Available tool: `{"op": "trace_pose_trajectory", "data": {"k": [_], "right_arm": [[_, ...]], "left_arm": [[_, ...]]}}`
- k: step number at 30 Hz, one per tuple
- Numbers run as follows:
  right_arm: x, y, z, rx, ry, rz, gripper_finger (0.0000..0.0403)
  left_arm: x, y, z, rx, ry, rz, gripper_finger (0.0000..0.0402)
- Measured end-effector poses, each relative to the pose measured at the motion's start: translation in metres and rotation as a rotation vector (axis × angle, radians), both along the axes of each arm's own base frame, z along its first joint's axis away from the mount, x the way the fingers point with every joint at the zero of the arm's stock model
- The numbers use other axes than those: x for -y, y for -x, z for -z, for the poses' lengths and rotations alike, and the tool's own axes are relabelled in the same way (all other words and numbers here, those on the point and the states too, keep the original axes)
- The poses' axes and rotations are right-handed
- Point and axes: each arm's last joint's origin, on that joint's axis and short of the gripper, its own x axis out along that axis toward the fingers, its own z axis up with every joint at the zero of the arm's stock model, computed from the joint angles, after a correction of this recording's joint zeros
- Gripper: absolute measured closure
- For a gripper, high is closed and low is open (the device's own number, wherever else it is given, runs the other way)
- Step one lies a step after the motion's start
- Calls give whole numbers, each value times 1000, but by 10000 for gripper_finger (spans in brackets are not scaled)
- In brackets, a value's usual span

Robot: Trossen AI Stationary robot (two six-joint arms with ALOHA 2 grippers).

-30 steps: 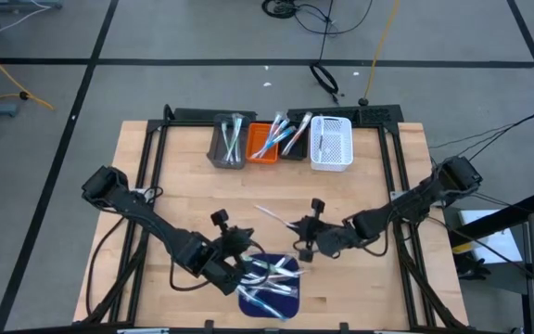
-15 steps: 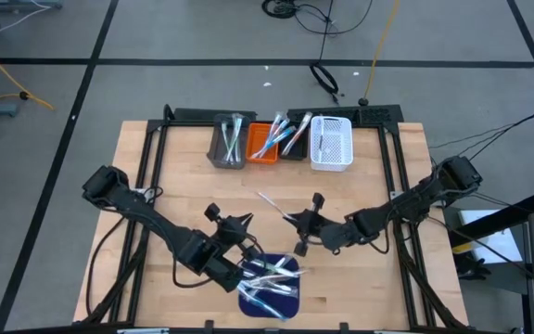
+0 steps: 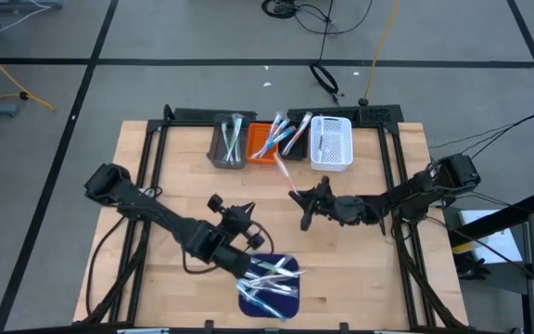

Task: Pick & Place Toothbrushes
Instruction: Put the orange toothbrush into the black bin

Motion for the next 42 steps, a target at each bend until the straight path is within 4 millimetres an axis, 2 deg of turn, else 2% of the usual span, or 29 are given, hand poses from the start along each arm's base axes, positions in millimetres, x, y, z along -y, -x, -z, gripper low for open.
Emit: {"op": "trace_pose_trajectory", "data": {"k": [6,12,15,18,22,29,31,34,42], "right_arm": [[-4,1,-7,57,39,-51,396],[-6,1,-6,42,66,-55,396],[-8,1,-6,35,78,-66,396],[-8,2,-6,28,91,-65,396],[-6,8,-3,24,100,-38,396],[-3,20,-12,76,95,-16,396],[-3,20,-16,96,98,-35,396],[-4,17,-18,107,95,-65,396],[-4,16,-19,113,94,-64,396]], "left_arm": [[-27,-18,-3,11,6,-42,380],[-48,-41,-12,7,51,55,380],[-62,-47,-15,-6,81,95,380],[-75,-47,-21,54,143,151,380],[-93,-36,-20,199,204,280,380],[-123,-8,0,577,285,519,380],[-131,-8,3,686,306,563,380],[-140,-13,8,744,312,600,380],[-153,-25,3,754,325,669,380]]}}
